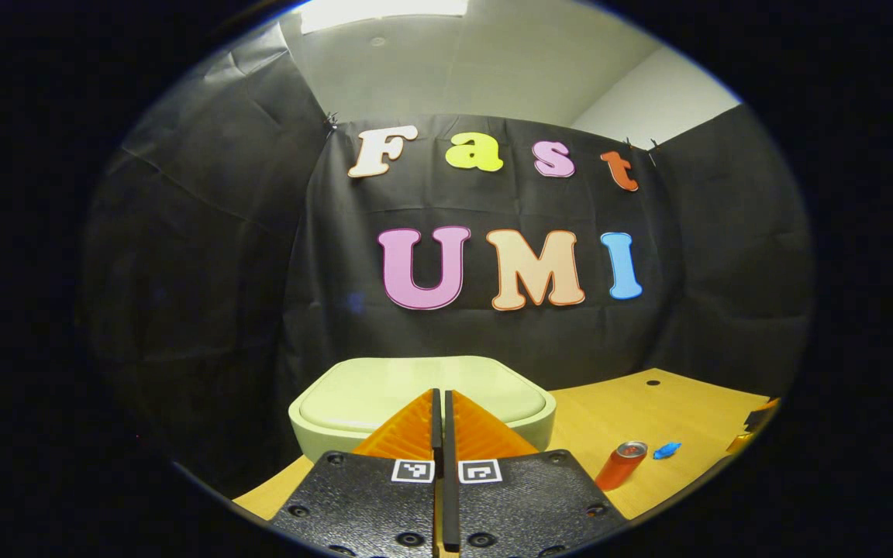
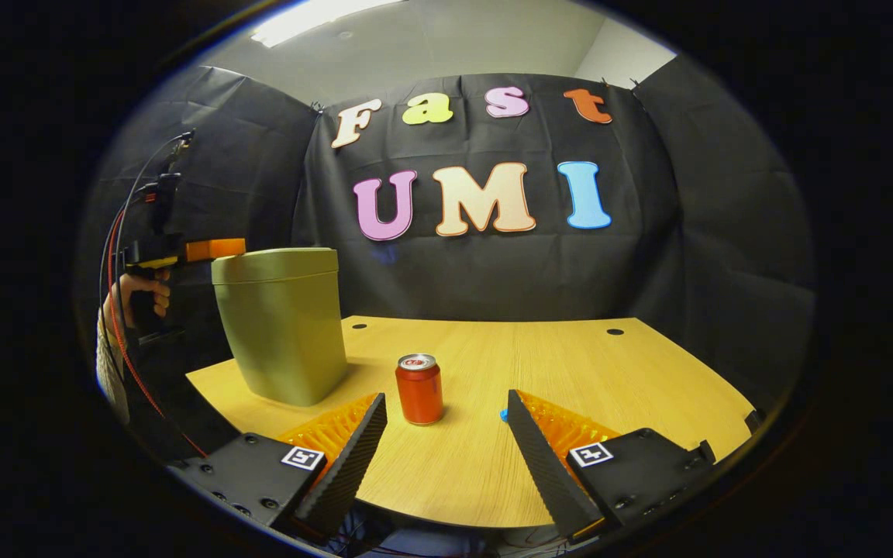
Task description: Press the lid of the desktop garbage bin to open it, pick up the crumpled paper on the desktop and throw it into the bin, then pick up the pop can on the desktop and drop it into the bin, and finally close the garbage bin lid.
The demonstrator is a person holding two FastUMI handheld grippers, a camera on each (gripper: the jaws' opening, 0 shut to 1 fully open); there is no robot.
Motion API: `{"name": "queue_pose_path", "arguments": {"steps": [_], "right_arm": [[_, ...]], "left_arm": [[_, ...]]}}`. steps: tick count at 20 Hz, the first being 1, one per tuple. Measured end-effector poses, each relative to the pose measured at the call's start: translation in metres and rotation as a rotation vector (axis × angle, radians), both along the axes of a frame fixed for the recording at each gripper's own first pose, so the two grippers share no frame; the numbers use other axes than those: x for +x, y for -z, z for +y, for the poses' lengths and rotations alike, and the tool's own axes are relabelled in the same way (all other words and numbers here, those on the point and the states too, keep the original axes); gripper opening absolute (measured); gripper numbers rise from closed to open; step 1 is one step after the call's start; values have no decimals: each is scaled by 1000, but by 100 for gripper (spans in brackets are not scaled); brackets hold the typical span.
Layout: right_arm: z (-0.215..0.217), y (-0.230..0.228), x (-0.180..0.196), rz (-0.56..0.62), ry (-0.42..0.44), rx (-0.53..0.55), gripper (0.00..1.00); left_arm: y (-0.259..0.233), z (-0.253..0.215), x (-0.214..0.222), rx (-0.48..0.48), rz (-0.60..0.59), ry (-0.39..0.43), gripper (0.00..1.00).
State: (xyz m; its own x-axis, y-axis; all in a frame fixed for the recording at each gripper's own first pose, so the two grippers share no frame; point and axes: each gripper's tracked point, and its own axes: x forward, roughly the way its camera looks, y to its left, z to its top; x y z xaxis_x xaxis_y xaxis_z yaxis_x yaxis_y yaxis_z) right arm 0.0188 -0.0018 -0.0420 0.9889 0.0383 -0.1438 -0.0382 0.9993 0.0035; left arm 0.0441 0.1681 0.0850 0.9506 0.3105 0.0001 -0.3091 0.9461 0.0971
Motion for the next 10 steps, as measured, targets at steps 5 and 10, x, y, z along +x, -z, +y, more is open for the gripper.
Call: {"name": "queue_pose_path", "arguments": {"steps": [5,10], "right_arm": [[3,2,1,7,-7,-15,98],[4,-4,-1,-8,-12,-7,98]], "left_arm": [[0,-5,-1,18,29,33,0],[0,-6,-1,-21,46,71,0]]}}
